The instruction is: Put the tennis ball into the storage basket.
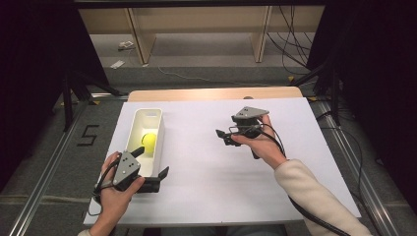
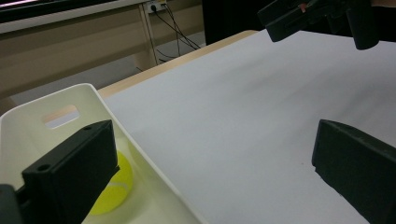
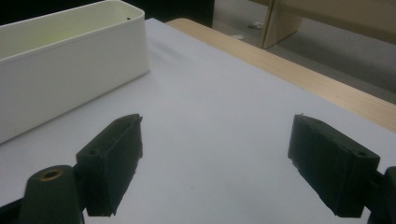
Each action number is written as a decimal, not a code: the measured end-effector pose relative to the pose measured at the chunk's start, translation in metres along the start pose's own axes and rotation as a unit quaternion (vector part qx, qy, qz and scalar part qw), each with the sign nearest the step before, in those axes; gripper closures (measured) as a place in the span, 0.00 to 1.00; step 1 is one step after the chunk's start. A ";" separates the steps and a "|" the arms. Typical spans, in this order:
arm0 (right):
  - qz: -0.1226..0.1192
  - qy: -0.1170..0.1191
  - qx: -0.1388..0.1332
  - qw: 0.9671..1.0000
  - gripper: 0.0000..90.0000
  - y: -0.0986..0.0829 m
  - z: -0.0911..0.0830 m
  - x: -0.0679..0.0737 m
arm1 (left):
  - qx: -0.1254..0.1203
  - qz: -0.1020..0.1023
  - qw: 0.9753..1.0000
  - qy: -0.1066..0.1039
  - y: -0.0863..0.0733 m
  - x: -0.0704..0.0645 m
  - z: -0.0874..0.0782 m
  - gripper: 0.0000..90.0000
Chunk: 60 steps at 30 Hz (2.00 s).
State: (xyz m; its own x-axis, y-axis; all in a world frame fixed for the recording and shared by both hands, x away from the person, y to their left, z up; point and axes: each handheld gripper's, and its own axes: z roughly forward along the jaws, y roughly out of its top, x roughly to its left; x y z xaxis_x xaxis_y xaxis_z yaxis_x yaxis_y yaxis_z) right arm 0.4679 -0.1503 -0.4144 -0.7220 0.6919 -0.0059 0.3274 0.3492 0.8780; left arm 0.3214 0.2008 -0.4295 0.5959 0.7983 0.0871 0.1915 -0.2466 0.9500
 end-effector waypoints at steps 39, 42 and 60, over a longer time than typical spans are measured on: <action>0.028 -0.043 -0.001 0.999 0.20 -0.037 -0.054 -0.029 | 0.000 -0.001 1.000 0.003 0.000 0.001 0.000 0.00; 0.031 -0.048 0.000 0.998 0.20 -0.040 -0.059 -0.031 | 0.000 0.000 1.000 0.003 0.000 0.001 0.000 0.00; 0.036 -0.059 0.000 0.998 0.20 -0.055 -0.081 -0.034 | 0.000 -0.002 1.000 0.005 0.000 0.001 0.000 0.00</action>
State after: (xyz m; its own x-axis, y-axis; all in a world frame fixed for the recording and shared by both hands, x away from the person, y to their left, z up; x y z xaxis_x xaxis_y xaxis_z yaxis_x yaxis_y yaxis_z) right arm 0.4253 -0.2446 -0.4235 -0.6193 0.7851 0.0004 0.3753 0.2956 0.8785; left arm 0.3220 0.2023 -0.4293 0.5874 0.8047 0.0861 0.1944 -0.2435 0.9502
